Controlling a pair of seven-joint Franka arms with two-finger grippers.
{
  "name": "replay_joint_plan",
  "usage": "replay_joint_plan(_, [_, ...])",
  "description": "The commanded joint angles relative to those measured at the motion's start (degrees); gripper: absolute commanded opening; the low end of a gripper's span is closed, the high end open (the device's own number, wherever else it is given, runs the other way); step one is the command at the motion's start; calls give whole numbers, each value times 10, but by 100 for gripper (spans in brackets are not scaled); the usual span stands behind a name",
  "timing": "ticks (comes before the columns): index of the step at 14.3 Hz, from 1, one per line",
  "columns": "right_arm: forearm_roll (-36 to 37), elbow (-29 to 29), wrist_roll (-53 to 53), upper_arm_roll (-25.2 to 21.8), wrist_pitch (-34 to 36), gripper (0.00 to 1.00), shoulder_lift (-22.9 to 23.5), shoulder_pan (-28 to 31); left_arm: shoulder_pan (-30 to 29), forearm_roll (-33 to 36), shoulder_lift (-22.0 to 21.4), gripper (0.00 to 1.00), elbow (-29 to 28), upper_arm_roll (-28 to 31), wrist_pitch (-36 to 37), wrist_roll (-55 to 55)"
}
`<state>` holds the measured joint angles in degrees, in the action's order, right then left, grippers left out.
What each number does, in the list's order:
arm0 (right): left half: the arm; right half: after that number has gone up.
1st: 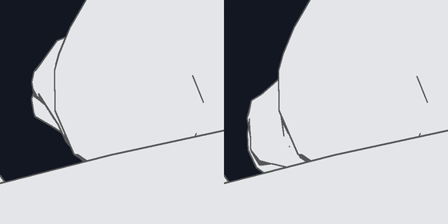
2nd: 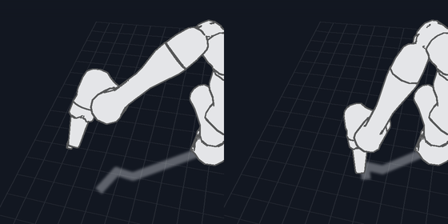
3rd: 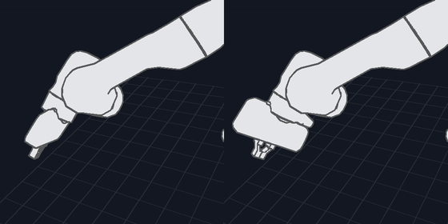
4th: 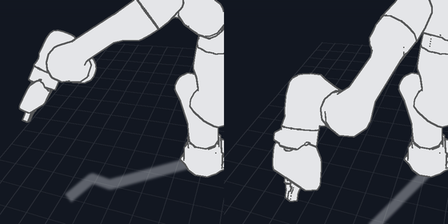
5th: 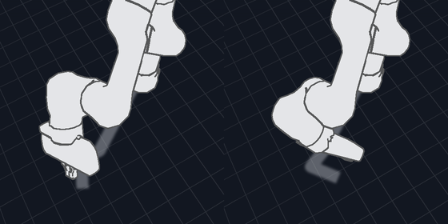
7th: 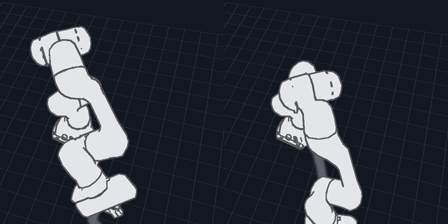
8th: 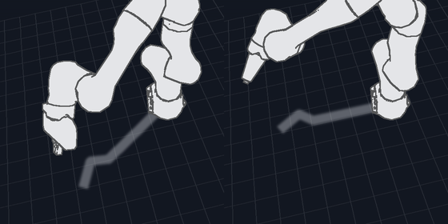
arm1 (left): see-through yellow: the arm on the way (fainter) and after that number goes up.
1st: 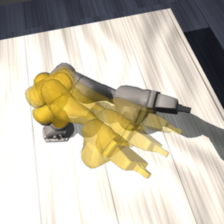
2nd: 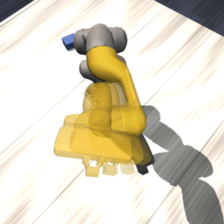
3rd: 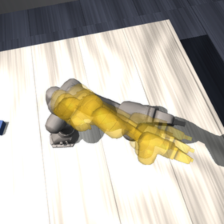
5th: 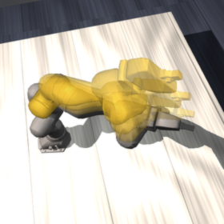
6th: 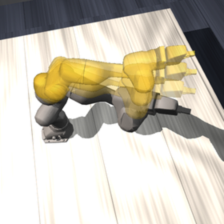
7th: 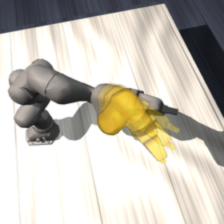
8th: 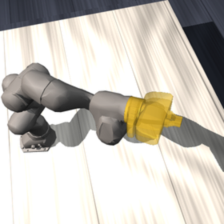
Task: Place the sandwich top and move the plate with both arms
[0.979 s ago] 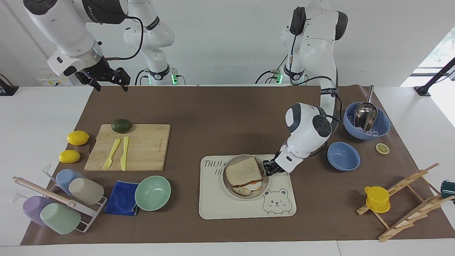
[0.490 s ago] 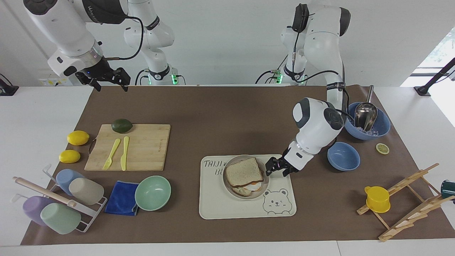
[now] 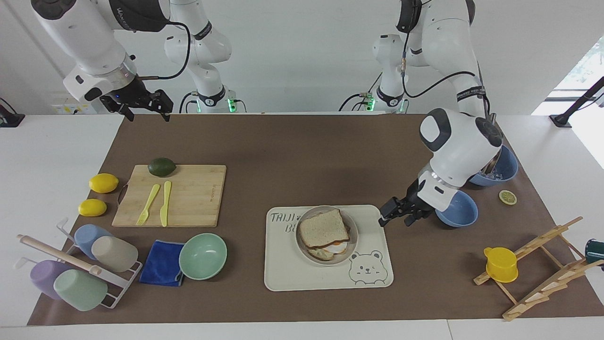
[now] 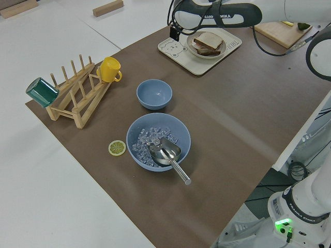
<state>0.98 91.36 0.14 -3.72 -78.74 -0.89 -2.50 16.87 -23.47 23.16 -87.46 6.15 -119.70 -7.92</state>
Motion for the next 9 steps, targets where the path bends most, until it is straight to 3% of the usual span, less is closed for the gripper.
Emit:
replay_joint_plan(1, [-12,7,-11,1,-4,100,-7,7,-1,96,-64,100,-9,30,99,-7])
replay_joint_plan(4, [-12,7,-10,2,-4,100,-7,7,-2,191,-124,100,-15,37,200,-1])
replay_joint_plan(9, [-12,7,-11,2,-4,100,-7,8,-10,227,-206,100,-32,36,307,4])
